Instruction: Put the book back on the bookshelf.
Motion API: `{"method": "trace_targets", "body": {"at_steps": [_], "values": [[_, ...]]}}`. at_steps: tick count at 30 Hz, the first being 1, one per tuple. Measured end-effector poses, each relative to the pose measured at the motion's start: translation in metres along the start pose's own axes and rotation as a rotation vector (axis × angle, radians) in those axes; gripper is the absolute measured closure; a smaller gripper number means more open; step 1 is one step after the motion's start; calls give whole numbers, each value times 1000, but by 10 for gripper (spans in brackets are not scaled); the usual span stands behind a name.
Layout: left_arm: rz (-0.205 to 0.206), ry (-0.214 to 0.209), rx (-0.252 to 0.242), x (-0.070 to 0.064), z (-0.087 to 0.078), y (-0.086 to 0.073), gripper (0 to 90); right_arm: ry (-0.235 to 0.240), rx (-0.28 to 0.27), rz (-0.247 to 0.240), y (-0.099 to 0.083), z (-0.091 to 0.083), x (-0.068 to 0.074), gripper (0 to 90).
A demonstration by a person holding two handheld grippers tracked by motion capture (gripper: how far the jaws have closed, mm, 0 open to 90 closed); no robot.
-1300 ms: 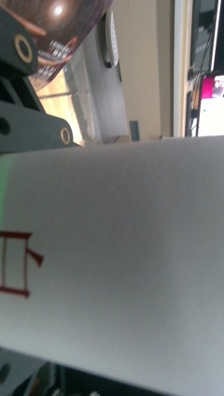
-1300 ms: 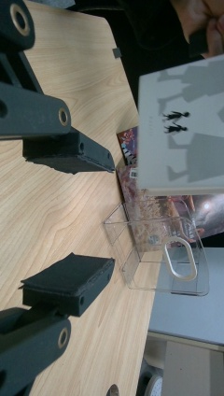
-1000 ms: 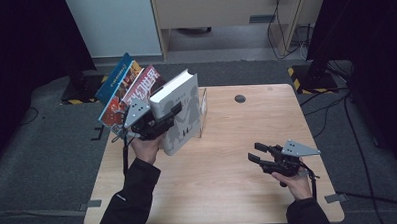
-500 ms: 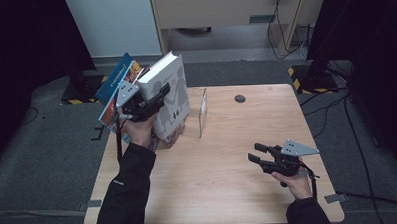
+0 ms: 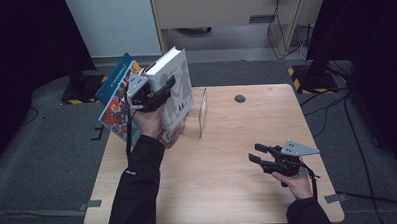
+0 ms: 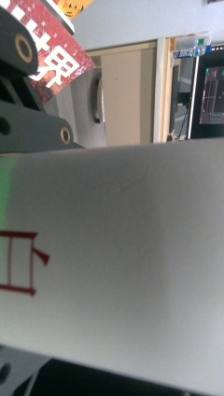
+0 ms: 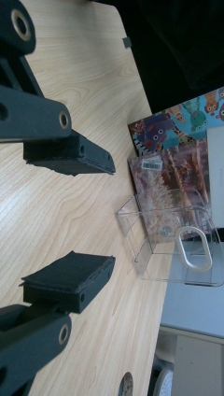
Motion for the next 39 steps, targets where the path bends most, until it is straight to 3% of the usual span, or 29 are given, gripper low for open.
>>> {"method": "trace_targets", "body": {"at_steps": [16, 39], "values": [[-17, 15, 44, -3, 37, -36, 528, -35, 52, -8, -8, 0, -4, 475], [-66, 89, 68, 15, 73, -87, 525, -47, 69, -12, -11, -1, -5, 481]]}}
Point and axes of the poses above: each handheld gripper's, and its own axes: z roughly forward along the jaws, y roughly out of its top, x roughly to its left, the point moved 6 cm from there along z, roughly forward along the jaws, and after that the axes turned 9 degrees about -z, right-handed, at the moved point
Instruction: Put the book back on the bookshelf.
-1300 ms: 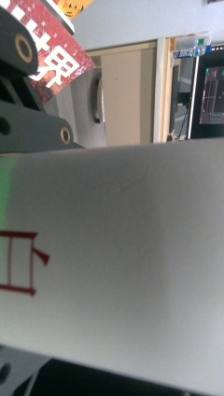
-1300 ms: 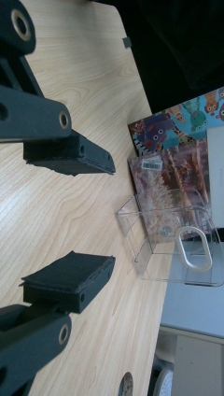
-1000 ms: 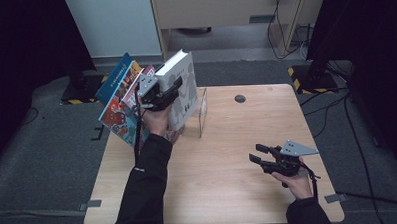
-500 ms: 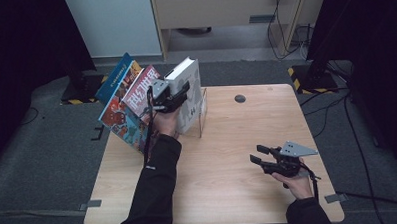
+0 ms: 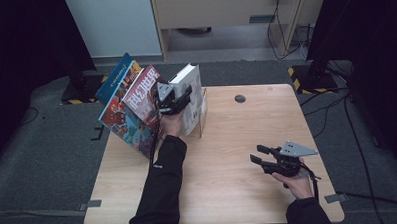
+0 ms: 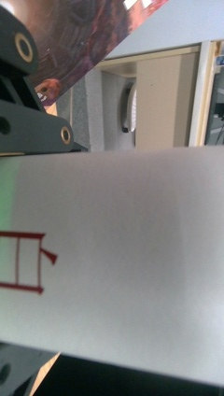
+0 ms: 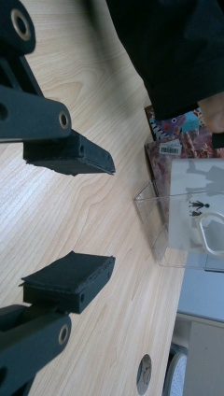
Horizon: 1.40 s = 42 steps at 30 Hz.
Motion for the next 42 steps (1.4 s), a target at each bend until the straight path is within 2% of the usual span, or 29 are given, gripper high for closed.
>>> {"method": "trace_targets", "body": {"at_steps": [2, 7, 15, 20, 21, 27, 30, 35, 39, 42], "values": [[-10, 1, -1, 1, 3, -3, 525, 1, 4, -1, -1, 0, 0, 481], [1, 9, -23, 1, 7, -2, 524, -1, 15, 0, -2, 2, 0, 480], [-7, 21, -37, 1, 7, -6, 524, -15, 25, -4, -4, 2, -2, 480], [-15, 30, -23, 3, 8, -18, 522, -16, 32, -8, -5, 3, -2, 480], [-4, 29, -35, 3, 8, -18, 521, -16, 34, -7, -5, 3, -2, 481], [-15, 27, -31, 3, 4, -20, 519, -18, 32, -9, -5, 3, -2, 480], [0, 8, -17, 2, 0, -24, 515, -18, 32, -9, -4, 2, -2, 480], [20, 8, -3, 3, -10, -28, 509, -22, 32, -13, -4, 2, -2, 478], [56, 0, -6, 2, -16, -35, 505, -25, 32, -12, -4, 2, -3, 475], [62, -4, 0, 3, -18, -40, 500, -28, 35, -10, -4, 2, -3, 473]]}}
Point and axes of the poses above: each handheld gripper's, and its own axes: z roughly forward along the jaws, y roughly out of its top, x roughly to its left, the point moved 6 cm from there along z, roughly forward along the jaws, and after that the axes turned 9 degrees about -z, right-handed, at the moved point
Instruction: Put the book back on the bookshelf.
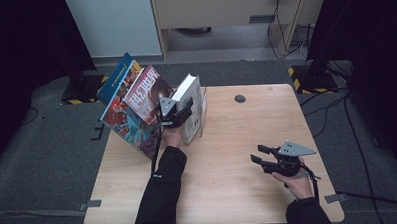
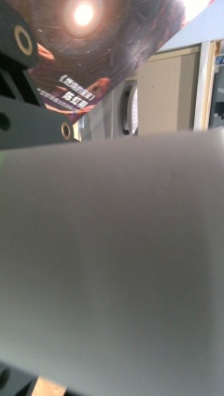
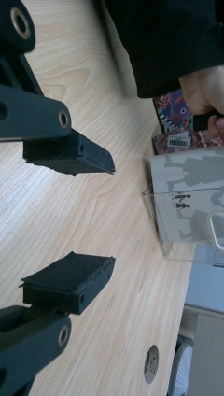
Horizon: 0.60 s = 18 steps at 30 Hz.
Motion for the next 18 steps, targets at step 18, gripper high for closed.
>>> {"method": "trace_targets", "body": {"at_steps": [18], "values": [[47, 23, 75, 3, -19, -5, 351, -12, 8, -1, -1, 0, -1, 427]]}}
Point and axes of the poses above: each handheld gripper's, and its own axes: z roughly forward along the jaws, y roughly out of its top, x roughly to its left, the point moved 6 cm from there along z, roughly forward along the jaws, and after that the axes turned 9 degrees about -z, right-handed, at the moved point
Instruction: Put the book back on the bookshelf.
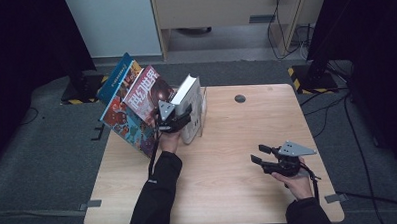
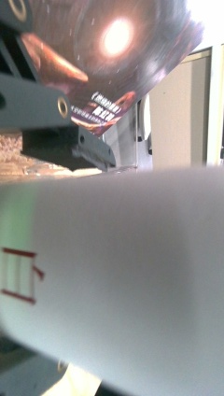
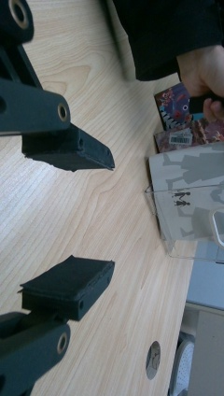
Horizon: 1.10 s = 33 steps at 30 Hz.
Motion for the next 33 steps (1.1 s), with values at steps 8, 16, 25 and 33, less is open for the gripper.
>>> {"method": "trace_targets", "body": {"at_steps": [8, 16, 25, 33], "values": [[30, -5, 17, 0, -26, 11, 276, -30, 5, 27, -1, -1, -4, 352], [57, -31, 32, -2, -56, 17, 253, -58, 14, 35, -3, -1, -7, 287], [25, -22, 57, 24, -95, 14, 256, -73, 27, 34, -5, 0, -8, 242], [83, -79, 156, 24, -130, -19, 240, -105, 53, 46, -8, 0, -11, 192]]}}
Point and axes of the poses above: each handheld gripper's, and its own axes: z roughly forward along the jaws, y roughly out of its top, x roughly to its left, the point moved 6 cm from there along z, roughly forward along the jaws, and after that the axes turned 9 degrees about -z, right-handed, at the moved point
